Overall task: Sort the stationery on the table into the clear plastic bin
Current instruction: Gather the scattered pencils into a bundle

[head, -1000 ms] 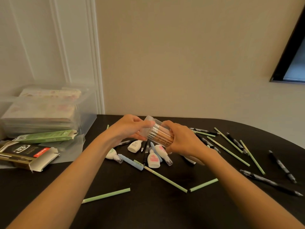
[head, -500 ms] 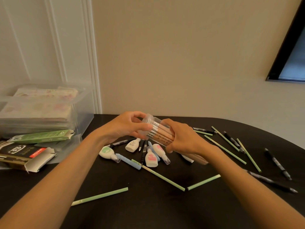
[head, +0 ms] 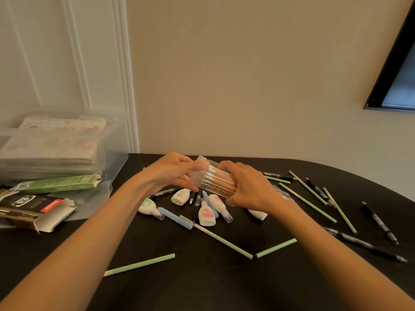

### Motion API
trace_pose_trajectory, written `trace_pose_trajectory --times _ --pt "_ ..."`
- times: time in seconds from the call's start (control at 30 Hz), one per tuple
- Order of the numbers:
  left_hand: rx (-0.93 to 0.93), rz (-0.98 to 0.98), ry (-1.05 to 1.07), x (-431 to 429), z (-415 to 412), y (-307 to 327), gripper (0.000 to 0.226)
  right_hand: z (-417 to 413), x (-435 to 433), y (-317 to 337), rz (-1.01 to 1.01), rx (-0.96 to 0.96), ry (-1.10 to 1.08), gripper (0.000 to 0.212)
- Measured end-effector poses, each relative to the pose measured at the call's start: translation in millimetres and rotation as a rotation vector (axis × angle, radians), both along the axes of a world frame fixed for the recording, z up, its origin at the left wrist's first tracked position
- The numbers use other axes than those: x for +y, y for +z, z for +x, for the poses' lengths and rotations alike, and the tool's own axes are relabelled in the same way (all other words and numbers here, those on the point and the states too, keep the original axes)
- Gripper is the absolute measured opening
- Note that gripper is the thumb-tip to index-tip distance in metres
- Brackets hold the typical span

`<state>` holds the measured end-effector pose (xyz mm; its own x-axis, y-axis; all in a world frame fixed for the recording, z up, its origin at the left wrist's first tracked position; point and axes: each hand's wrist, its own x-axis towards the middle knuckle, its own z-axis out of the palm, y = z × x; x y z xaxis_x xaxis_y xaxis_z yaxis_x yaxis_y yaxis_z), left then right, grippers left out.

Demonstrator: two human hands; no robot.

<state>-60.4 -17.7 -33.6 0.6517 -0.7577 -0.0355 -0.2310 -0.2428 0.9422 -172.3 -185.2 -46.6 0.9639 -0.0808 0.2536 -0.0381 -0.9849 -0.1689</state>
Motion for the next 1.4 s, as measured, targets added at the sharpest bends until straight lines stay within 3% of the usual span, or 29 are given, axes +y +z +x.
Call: trace_pose_trajectory --times 0.2,0.37,0.47,0.57,0.7,0.77,0.83,0.93,1.0,1.13,1.27,1.4 --pt "0.010 -0.021 -0.035 1.8 1.9 -1.0 0.051 -0.4 1.6 3.4 0.022 0.023 0.014 0.080" --pt "-0.054 -0.035 -0.127 5.6 2.6 -0.8 0.039 -0.9 0.7 5.6 0.042 0.050 0.034 0.079" --pt "-0.146 -0.007 -0.210 7.9 3.7 0.9 0.054 -0.3 -0.2 5.8 0.076 0.081 0.052 0.078" --pt "-0.107 -0.046 -0.295 7.4 0.8 2.8 0.063 1.1 1.5 3.9 0.120 0.097 0.068 0.079" --pt "-0.123 0.088 -0.024 0.0 -5.8 6.5 0.095 -0.7 6.7 4.5 0.078 0.059 0.060 0.078" --pt "-0.160 0.268 0.057 0.1 -9.9 8.9 0.089 -1.8 8.6 6.1 0.064 0.041 0.057 0.075" --pt "-0.185 0.318 0.058 2.9 -14.1 9.2 0.073 -2.9 10.7 7.8 0.040 0.034 0.055 0.074" --pt "-0.253 0.204 0.044 11.7 -18.8 8.9 0.047 -6.8 12.3 15.0 0.086 0.089 0.070 0.074" --pt "-0.279 0.112 -0.011 18.2 -23.6 10.9 0.035 -11.5 12.5 23.2 0.235 0.192 0.115 0.072" --pt "-0.317 0.026 -0.084 31.3 -31.6 12.4 0.049 -18.8 18.0 34.9 0.449 0.329 0.217 0.069" --pt "-0.289 0.024 -0.056 39.2 -31.2 12.9 0.028 -16.2 23.6 40.0 0.507 0.409 0.272 0.066" --pt "-0.317 -0.019 0.059 35.3 -23.2 21.3 0.047 3.5 29.7 40.5 0.642 0.381 0.250 0.057"
